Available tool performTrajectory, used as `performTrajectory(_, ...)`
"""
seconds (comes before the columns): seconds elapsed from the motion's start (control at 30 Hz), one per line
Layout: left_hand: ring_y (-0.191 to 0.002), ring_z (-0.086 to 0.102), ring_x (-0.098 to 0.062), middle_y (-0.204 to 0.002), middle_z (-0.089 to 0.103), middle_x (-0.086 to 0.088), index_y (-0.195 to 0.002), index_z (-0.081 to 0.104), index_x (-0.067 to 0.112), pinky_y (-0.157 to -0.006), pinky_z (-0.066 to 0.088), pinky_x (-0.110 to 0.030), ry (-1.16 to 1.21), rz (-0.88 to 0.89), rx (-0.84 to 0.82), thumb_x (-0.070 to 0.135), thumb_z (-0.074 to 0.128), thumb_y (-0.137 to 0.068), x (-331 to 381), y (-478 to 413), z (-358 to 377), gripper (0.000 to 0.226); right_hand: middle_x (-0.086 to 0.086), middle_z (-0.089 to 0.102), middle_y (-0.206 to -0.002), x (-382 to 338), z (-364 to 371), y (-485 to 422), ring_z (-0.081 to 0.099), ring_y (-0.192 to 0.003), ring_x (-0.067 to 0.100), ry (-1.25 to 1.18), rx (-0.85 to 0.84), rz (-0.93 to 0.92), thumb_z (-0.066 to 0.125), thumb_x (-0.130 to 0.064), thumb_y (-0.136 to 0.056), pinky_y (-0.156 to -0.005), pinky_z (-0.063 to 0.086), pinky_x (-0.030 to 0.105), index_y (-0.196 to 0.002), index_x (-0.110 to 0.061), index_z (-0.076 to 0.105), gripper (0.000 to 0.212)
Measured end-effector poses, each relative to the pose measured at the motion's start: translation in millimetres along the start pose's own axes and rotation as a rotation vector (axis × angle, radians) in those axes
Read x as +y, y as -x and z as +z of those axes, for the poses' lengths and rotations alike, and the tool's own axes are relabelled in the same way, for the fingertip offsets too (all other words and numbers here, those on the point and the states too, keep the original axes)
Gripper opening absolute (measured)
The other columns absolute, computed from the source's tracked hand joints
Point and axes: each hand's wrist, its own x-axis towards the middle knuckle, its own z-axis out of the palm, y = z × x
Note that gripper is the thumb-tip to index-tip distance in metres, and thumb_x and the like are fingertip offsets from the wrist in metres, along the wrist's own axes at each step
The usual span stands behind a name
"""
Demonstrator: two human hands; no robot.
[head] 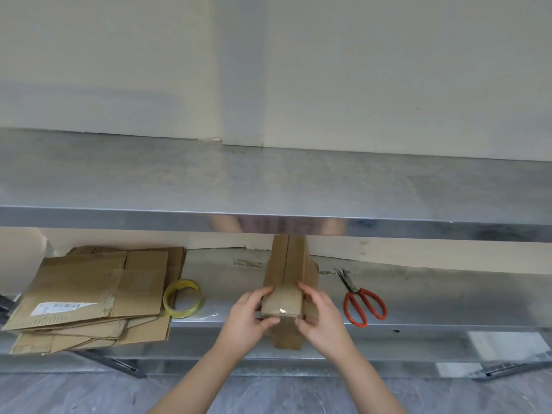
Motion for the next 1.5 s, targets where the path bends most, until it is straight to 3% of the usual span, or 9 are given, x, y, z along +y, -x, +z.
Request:
performTrajectory(0.37,-0.097,0.054,-0.004,-0.11,0.054,0.01,-0.142,0.045,0.031,-0.092,0.045,-0.018,-0.296,0.082,-0.078,0.036,0.072,-0.083,0.9,2.3,9.8,0.065,-0.012,0.052,-0.137,22.8,-7.4,9.2,0.055,-0.114,-0.007,-0.02,-0.135,0.084,0.069,-0.011,-0.088,-0.1,0.047,0.019,-0.134,-0.049,0.03,0.072)
performTrajectory(0.53,-0.099,0.054,-0.006,-0.113,0.05,0.01,-0.14,0.047,0.028,-0.09,0.042,-0.013,-0.3,0.063,-0.022,0.036,0.074,-0.082,5.1,1.0,7.6,0.064,-0.011,0.044,-0.144,15.8,-5.7,-1.0,0.046,-0.126,0.0,0.044,-0.169,0.053,0.067,-0.014,-0.09,-0.101,0.037,0.007,-0.146,-0.037,0.03,0.071)
performTrajectory(0.63,-0.127,0.042,-0.015,-0.136,0.042,0.002,-0.137,0.049,0.028,-0.109,0.034,-0.025,-0.334,0.073,0.017,0.035,0.075,-0.08,11.2,-4.5,5.2,0.064,-0.009,0.04,-0.148,13.5,-1.9,-1.6,0.04,-0.135,0.007,0.134,-0.054,0.008,0.068,-0.018,-0.089,-0.112,0.03,0.019,-0.147,-0.033,0.035,0.068)
performTrajectory(0.73,-0.14,0.025,-0.017,-0.15,0.031,0.003,-0.142,0.041,0.031,-0.116,0.024,-0.031,-0.452,0.152,-0.02,0.043,0.07,-0.083,10.1,0.1,3.2,0.067,-0.016,0.029,-0.153,17.0,-1.0,10.4,0.03,-0.14,0.003,0.194,-0.004,-0.031,0.068,-0.026,-0.089,-0.11,0.022,0.013,-0.146,-0.044,0.033,0.069)
performTrajectory(1.0,-0.147,0.006,-0.012,-0.159,0.012,0.014,-0.151,0.011,0.039,-0.118,0.004,-0.029,-0.678,0.197,-0.06,0.065,0.047,-0.087,5.8,15.7,-11.9,0.078,-0.013,0.015,-0.161,1.0,-2.4,31.9,0.0,-0.149,0.007,0.436,0.037,-0.112,0.045,-0.055,-0.095,-0.123,0.007,0.036,-0.151,-0.043,0.019,0.063)
performTrajectory(1.1,-0.148,0.007,-0.014,-0.159,0.015,0.011,-0.152,0.012,0.037,-0.118,-0.003,-0.03,-0.788,0.219,-0.052,0.07,0.038,-0.088,-4.4,25.4,-33.2,0.077,-0.008,0.023,-0.159,-18.6,4.3,36.0,-0.001,-0.15,0.01,0.554,0.111,-0.254,0.042,-0.051,-0.095,-0.122,-0.001,0.038,-0.149,-0.034,0.033,0.057)
performTrajectory(1.23,-0.149,0.004,-0.016,-0.16,0.015,0.007,-0.153,0.014,0.03,-0.118,-0.006,-0.033,-0.879,0.11,-0.027,0.071,0.023,-0.089,-38.6,45.1,-77.6,0.077,-0.007,0.027,-0.158,-50.1,45.9,36.4,0.005,-0.151,0.014,0.563,0.083,-0.448,0.044,-0.044,-0.096,-0.122,0.006,0.041,-0.146,-0.035,0.037,0.052)
performTrajectory(1.4,-0.149,0.007,-0.019,-0.161,0.015,0.004,-0.154,0.013,0.029,-0.12,0.0,-0.038,-1.0,-0.025,-0.037,0.066,0.022,-0.092,-81.0,56.1,-123.6,0.073,-0.007,0.018,-0.161,-65.3,117.5,20.1,-0.003,-0.15,0.012,0.586,-0.101,-0.335,0.035,-0.045,-0.099,-0.121,-0.006,0.037,-0.15,-0.035,0.026,0.053)
performTrajectory(1.5,-0.148,0.011,-0.022,-0.16,0.02,0.0,-0.153,0.015,0.026,-0.121,0.001,-0.04,-1.034,-0.023,-0.104,0.063,0.028,-0.093,-96.4,50.2,-136.3,0.072,-0.004,0.019,-0.161,-59.9,147.7,1.6,0.004,-0.15,0.015,0.599,-0.157,-0.196,0.036,-0.039,-0.101,-0.123,0.002,0.033,-0.153,-0.03,0.024,0.055)
